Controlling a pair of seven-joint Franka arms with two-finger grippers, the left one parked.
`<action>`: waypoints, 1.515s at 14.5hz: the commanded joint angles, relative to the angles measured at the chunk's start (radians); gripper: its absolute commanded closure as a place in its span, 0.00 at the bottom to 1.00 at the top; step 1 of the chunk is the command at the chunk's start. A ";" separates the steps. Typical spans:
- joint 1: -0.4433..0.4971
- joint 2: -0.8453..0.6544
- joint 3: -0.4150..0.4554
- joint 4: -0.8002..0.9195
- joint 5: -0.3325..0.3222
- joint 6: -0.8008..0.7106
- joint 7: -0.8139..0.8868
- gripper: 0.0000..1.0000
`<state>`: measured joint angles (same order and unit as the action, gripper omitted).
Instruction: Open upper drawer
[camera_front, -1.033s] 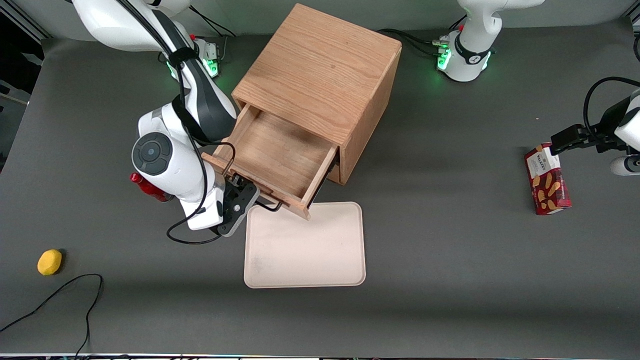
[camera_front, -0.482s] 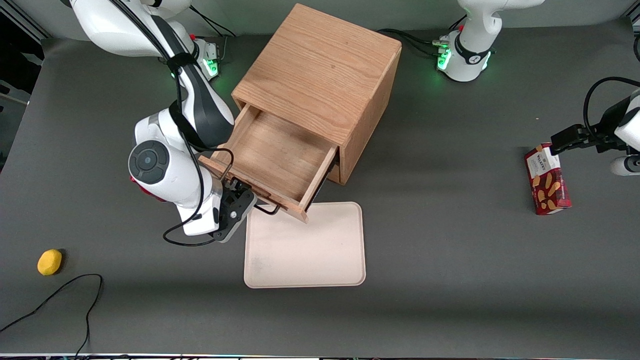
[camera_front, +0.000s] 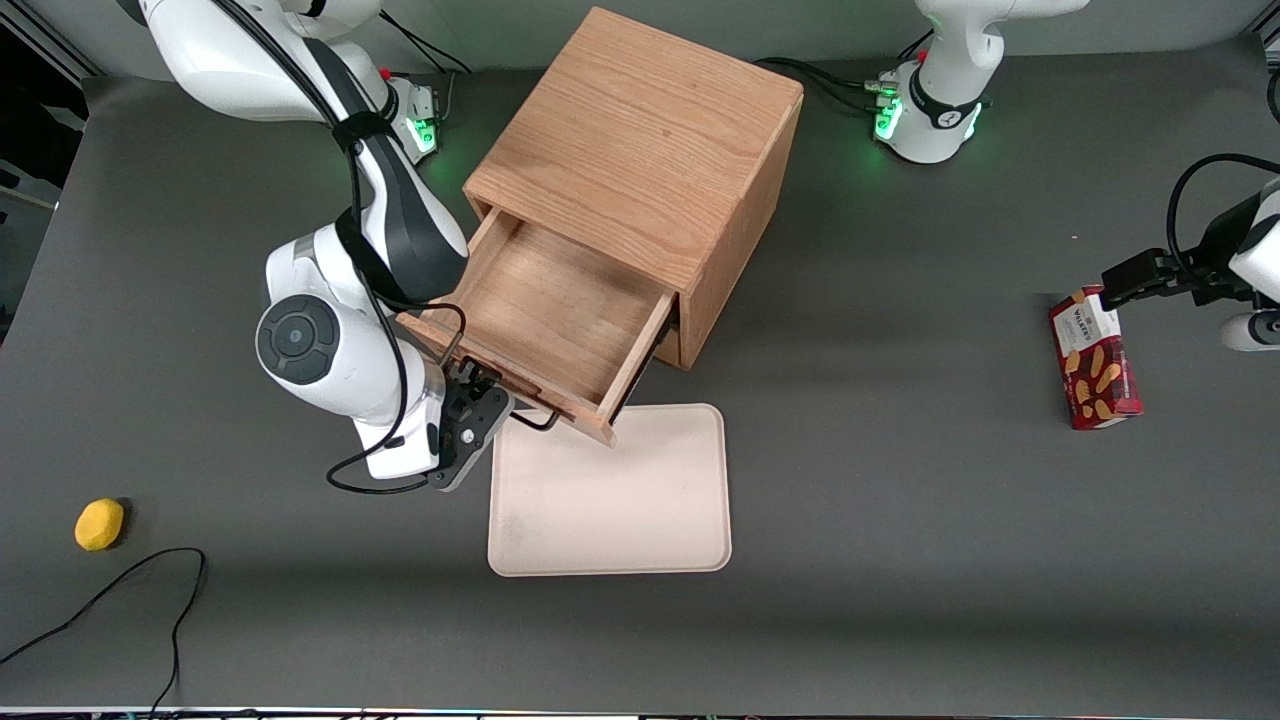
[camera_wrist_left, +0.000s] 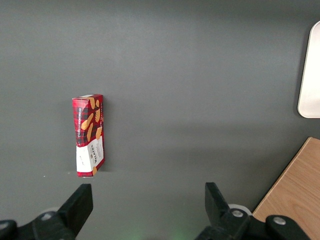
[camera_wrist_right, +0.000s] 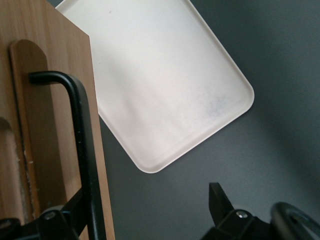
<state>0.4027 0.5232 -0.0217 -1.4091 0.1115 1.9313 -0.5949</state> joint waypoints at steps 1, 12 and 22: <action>-0.025 0.028 0.000 0.061 0.010 -0.023 0.006 0.00; -0.054 0.057 -0.001 0.087 0.010 -0.014 0.000 0.00; -0.067 0.092 -0.001 0.134 0.011 -0.014 -0.003 0.00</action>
<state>0.3446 0.5856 -0.0245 -1.3232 0.1115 1.9262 -0.5950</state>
